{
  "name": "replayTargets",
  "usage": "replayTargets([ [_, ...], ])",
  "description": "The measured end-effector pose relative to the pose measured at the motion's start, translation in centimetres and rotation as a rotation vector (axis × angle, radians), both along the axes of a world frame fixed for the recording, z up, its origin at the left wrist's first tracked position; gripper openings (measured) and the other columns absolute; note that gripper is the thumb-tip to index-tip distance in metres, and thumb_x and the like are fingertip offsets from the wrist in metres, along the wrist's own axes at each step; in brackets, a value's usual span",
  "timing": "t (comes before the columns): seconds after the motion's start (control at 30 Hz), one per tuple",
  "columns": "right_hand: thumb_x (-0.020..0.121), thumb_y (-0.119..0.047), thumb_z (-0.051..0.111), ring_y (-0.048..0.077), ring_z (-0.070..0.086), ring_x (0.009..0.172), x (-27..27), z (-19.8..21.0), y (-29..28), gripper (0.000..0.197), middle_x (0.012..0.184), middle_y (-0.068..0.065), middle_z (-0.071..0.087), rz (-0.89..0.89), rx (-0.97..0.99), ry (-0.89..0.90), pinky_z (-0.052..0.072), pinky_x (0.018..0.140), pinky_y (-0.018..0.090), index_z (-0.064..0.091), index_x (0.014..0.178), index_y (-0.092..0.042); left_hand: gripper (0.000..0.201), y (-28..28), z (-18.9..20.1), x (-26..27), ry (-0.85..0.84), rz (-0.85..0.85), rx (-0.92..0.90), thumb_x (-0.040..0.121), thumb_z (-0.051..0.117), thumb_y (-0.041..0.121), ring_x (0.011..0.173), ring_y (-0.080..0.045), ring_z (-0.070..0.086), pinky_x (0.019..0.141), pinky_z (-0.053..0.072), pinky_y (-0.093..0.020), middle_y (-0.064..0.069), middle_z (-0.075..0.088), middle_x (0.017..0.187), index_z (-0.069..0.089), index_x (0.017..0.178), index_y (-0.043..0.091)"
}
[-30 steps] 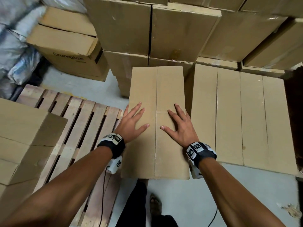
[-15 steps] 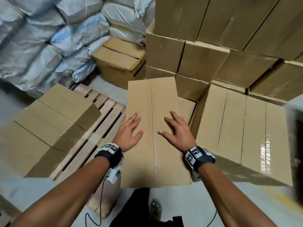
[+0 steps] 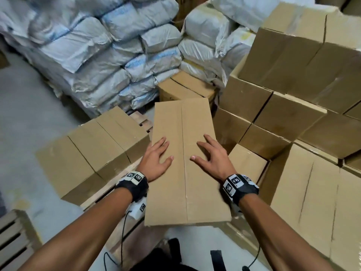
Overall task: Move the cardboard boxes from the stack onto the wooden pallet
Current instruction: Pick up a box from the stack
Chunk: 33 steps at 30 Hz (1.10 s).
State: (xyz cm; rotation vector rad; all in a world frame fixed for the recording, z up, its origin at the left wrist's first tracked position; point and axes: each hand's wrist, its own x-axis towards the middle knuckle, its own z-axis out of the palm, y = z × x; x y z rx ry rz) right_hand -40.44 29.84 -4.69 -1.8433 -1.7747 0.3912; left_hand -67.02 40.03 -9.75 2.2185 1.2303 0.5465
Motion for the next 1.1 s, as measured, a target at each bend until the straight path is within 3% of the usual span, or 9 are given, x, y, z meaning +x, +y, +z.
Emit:
replayTargets([
  [0.13, 0.089, -0.07, 0.069, 0.02, 0.033, 0.154, -1.7, 0.7, 5.6, 0.072, 0.168, 0.004, 0.035, 0.039, -0.013, -0.017, 0.023, 0.124, 0.029, 0.062, 0.143, -0.024, 0.076, 4.5, 0.6, -1.9, -0.029, 0.035, 0.03, 0.092, 0.053, 0.062, 0.158, -0.012, 0.023, 0.132, 0.005, -0.04, 0.015, 0.026, 0.169, 0.046, 0.157, 0.024],
  [0.2, 0.089, -0.068, 0.07, 0.02, 0.035, 0.153, -2.4, 1.0, 8.0, 0.07, 0.167, 0.006, 0.036, 0.061, -0.006, -0.025, 0.021, 0.121, 0.026, 0.063, 0.142, -0.022, 0.076, 6.5, 0.8, -2.7, -0.04, 0.052, 0.027, 0.091, 0.053, 0.064, 0.158, -0.017, 0.023, 0.131, 0.008, -0.045, 0.015, 0.027, 0.169, 0.047, 0.157, 0.025],
  [0.27, 0.089, -0.069, 0.069, 0.02, 0.035, 0.153, -2.8, 1.4, 10.4, 0.07, 0.168, 0.005, 0.036, 0.085, -0.007, -0.037, 0.02, 0.121, 0.026, 0.063, 0.142, -0.023, 0.077, 8.3, 1.1, -3.5, -0.046, 0.071, 0.021, 0.091, 0.054, 0.063, 0.158, -0.02, 0.024, 0.131, 0.01, -0.046, 0.014, 0.028, 0.169, 0.048, 0.156, 0.024],
  [0.5, 0.088, -0.068, 0.071, 0.021, 0.038, 0.151, -3.1, 2.5, 18.4, 0.069, 0.166, 0.007, 0.039, 0.139, -0.025, -0.065, 0.022, 0.121, 0.026, 0.064, 0.141, -0.023, 0.075, 13.9, 2.6, -3.9, -0.056, 0.116, 0.059, 0.092, 0.056, 0.057, 0.156, -0.012, 0.028, 0.131, 0.007, -0.044, 0.004, 0.032, 0.169, 0.05, 0.155, 0.016],
  [0.7, 0.088, -0.066, 0.073, 0.017, 0.035, 0.153, -1.7, 2.1, 26.7, 0.067, 0.168, 0.003, 0.036, 0.192, -0.047, -0.076, 0.015, 0.117, 0.018, 0.064, 0.141, -0.025, 0.072, 20.3, 2.0, -2.8, -0.033, 0.19, 0.038, 0.096, 0.058, 0.055, 0.158, -0.017, 0.022, 0.131, 0.006, -0.044, 0.008, 0.027, 0.17, 0.045, 0.158, 0.019],
  [0.8, 0.088, -0.067, 0.072, 0.017, 0.034, 0.153, -0.2, 1.7, 31.6, 0.068, 0.168, 0.004, 0.035, 0.232, -0.053, -0.078, 0.015, 0.119, 0.02, 0.064, 0.142, -0.025, 0.074, 24.2, 1.2, -1.7, -0.03, 0.231, 0.01, 0.095, 0.055, 0.059, 0.16, -0.022, 0.018, 0.131, 0.007, -0.046, 0.011, 0.026, 0.171, 0.044, 0.158, 0.022],
  [0.97, 0.088, -0.069, 0.071, 0.017, 0.034, 0.153, 2.3, 2.2, 39.2, 0.069, 0.168, 0.002, 0.036, 0.286, -0.098, -0.081, 0.017, 0.122, 0.023, 0.063, 0.142, -0.027, 0.071, 29.8, 2.3, 0.7, -0.021, 0.28, -0.01, 0.097, 0.059, 0.052, 0.158, -0.016, 0.022, 0.132, 0.006, -0.044, 0.008, 0.027, 0.171, 0.044, 0.158, 0.018],
  [1.1, 0.087, -0.065, 0.075, 0.017, 0.038, 0.152, 3.5, 3.8, 43.9, 0.067, 0.166, 0.005, 0.039, 0.338, -0.107, -0.059, 0.014, 0.12, 0.012, 0.065, 0.139, -0.025, 0.074, 33.2, 3.7, 1.7, -0.003, 0.318, -0.036, 0.096, 0.056, 0.056, 0.158, -0.017, 0.022, 0.131, 0.008, -0.047, 0.009, 0.025, 0.171, 0.043, 0.158, 0.019],
])
